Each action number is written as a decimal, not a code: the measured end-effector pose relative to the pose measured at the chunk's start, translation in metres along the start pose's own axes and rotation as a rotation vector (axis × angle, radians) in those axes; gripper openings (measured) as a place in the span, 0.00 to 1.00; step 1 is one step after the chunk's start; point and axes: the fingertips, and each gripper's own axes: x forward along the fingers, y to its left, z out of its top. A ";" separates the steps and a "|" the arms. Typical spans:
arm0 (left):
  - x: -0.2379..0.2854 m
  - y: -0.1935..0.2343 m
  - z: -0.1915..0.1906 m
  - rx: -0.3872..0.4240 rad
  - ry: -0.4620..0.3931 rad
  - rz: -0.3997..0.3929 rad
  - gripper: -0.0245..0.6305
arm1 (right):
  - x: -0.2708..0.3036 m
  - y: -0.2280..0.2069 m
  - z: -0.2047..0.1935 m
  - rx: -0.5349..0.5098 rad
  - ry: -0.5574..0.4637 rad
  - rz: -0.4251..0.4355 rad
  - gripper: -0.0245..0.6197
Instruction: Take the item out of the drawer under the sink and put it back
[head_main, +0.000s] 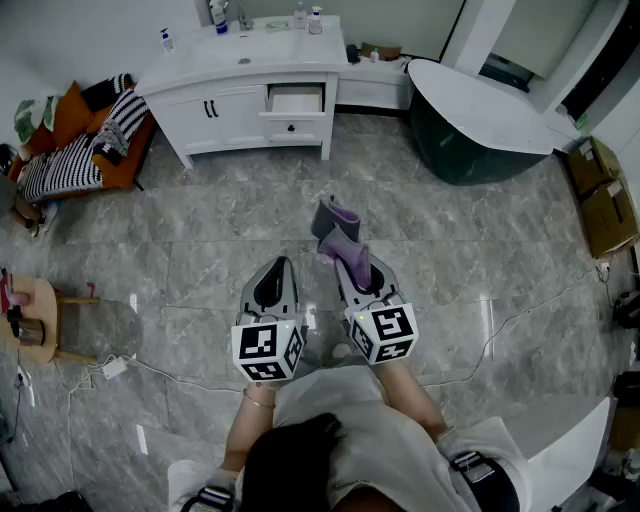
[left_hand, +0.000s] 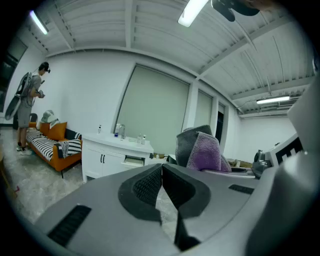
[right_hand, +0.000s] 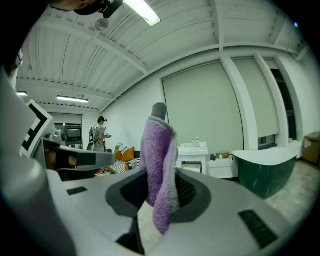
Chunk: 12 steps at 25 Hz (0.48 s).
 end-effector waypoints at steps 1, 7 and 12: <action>0.000 -0.001 -0.001 0.002 0.002 -0.002 0.05 | 0.000 0.001 0.000 -0.017 0.001 -0.003 0.20; 0.002 0.000 -0.004 0.014 0.008 0.008 0.05 | 0.002 0.003 0.000 -0.043 0.007 -0.006 0.20; 0.007 -0.004 -0.005 0.025 0.015 0.002 0.05 | 0.005 0.004 -0.005 -0.025 0.027 -0.011 0.20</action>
